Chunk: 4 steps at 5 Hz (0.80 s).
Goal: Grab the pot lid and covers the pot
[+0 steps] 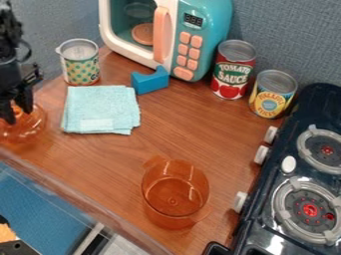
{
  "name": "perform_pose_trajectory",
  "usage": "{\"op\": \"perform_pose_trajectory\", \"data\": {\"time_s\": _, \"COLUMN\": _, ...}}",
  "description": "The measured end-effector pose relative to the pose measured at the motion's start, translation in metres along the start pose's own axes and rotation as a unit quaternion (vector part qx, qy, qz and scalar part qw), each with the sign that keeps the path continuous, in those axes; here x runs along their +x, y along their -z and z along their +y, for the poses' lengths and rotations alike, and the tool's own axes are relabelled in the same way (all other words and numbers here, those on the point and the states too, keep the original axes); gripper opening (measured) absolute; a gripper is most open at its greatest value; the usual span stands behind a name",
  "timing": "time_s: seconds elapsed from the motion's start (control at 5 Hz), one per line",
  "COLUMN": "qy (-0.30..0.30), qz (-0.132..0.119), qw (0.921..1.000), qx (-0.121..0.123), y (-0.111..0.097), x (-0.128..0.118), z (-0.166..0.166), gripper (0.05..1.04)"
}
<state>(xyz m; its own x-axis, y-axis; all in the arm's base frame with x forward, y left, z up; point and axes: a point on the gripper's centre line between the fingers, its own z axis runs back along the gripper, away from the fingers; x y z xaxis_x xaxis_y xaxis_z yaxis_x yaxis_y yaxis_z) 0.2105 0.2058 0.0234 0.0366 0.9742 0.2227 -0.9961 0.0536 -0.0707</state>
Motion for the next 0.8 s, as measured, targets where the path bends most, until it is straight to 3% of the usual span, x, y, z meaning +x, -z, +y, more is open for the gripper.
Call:
{"op": "perform_pose_trajectory", "data": {"time_s": 0.2, "qy": 0.005, "qz": 0.023, "qw": 0.9997, "qx": -0.005, "y": -0.015, "x": -0.007, "z": 0.0, "gripper": 0.372}}
{"op": "perform_pose_trajectory", "data": {"time_s": 0.4, "qy": 0.036, "qz": 0.029, "qw": 0.9981, "qx": -0.042, "y": -0.054, "x": -0.026, "z": -0.016, "gripper": 0.372}}
{"op": "perform_pose_trajectory", "data": {"time_s": 0.6, "qy": 0.104, "qz": 0.064, "qw": 0.9889, "qx": -0.085, "y": -0.09, "x": -0.068, "z": -0.033, "gripper": 0.372}}
{"op": "perform_pose_trajectory", "data": {"time_s": 0.8, "qy": 0.177, "qz": 0.084, "qw": 0.9761, "qx": -0.094, "y": -0.104, "x": -0.116, "z": -0.043, "gripper": 0.372}}
